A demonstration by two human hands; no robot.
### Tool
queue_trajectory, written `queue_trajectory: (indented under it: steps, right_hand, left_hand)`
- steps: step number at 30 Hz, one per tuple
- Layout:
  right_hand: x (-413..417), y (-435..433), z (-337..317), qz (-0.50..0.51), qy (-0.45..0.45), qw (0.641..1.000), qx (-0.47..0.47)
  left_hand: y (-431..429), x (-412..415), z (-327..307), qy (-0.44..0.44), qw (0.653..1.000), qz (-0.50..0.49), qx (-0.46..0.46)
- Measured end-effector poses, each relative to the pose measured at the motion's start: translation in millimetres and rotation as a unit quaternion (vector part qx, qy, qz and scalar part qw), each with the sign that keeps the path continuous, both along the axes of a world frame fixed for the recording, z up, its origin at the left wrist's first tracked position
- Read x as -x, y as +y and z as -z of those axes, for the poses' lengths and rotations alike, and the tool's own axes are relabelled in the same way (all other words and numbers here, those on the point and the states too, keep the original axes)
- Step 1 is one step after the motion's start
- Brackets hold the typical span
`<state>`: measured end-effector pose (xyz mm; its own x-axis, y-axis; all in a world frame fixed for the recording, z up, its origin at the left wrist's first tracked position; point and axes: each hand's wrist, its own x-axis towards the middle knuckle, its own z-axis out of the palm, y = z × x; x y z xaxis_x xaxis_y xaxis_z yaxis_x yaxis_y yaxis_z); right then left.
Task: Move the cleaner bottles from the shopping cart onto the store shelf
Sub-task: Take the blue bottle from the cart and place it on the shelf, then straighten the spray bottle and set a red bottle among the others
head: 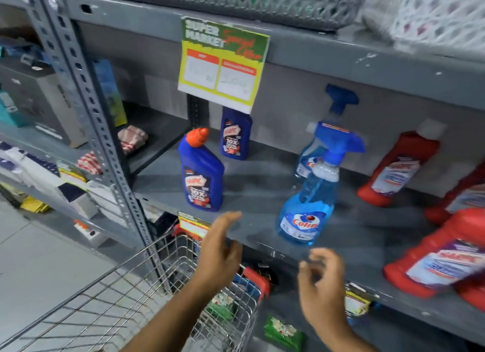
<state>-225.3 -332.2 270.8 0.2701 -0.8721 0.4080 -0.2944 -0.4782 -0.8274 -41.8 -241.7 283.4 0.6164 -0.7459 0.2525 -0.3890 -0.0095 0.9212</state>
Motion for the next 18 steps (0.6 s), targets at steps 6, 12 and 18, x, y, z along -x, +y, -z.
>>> queue_trajectory:
  steps: [6,12,18]
  right_hand:
    - [3,-54,-1,-0.071,0.157,0.978,-0.117]
    - [-1,-58,-4,-0.023,0.160,0.979,-0.122]
    - [16,-38,-8,-0.007,0.092,0.994,-0.065]
  left_hand:
    - [-73,39,-13,0.052,0.984,0.162,-0.044]
    - [-83,32,9,0.121,0.978,0.168,-0.036]
    - [-62,40,12,0.020,0.998,0.049,-0.042]
